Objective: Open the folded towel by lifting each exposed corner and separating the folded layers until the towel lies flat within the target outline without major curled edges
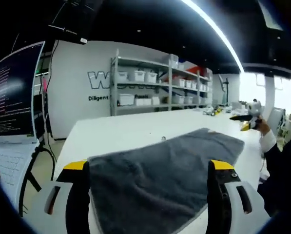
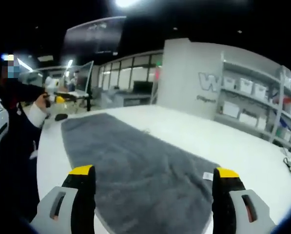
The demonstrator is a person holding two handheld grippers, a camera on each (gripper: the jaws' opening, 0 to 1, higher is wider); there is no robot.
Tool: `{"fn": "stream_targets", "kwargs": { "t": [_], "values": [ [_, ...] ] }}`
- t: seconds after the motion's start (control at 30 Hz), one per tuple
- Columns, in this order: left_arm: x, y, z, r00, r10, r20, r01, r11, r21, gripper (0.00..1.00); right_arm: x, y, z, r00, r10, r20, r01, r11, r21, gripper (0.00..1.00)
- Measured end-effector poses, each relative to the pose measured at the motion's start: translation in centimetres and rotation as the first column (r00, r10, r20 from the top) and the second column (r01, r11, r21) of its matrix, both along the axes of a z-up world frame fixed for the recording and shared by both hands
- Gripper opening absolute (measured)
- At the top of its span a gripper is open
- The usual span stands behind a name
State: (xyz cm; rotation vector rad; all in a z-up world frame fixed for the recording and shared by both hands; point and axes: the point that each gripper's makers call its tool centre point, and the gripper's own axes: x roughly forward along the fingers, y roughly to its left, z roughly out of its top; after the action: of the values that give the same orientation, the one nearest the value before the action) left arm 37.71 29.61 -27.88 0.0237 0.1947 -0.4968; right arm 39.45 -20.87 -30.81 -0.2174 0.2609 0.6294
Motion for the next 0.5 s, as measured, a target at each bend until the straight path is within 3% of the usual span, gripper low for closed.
{"fn": "stream_targets", "kwargs": {
  "t": [0.23, 0.4, 0.47, 0.5],
  "values": [
    [-2.3, 0.2, -0.9, 0.999, 0.016, -0.029, -0.015, 1.000, 0.014, 0.97, -2.2, -0.7, 0.5, 1.000, -0.004, 0.022, 0.004, 1.000, 0.007, 0.99],
    [-3.3, 0.4, -0.2, 0.999, 0.039, -0.006, -0.039, 0.998, 0.048, 0.97, -3.5, -0.2, 0.3, 0.999, 0.009, 0.042, -0.009, 1.000, -0.010, 0.99],
    [-3.5, 0.3, 0.0, 0.999, 0.042, 0.001, -0.042, 0.998, 0.048, 0.96, -3.8, -0.3, 0.2, 1.000, 0.004, 0.023, -0.003, 0.999, -0.051, 0.99],
    [-3.6, 0.2, -0.1, 0.999, 0.041, -0.003, -0.041, 0.998, 0.048, 0.96, -4.0, -0.3, 0.6, 0.999, -0.002, 0.043, 0.005, 0.998, -0.065, 0.99]
  ]
}}
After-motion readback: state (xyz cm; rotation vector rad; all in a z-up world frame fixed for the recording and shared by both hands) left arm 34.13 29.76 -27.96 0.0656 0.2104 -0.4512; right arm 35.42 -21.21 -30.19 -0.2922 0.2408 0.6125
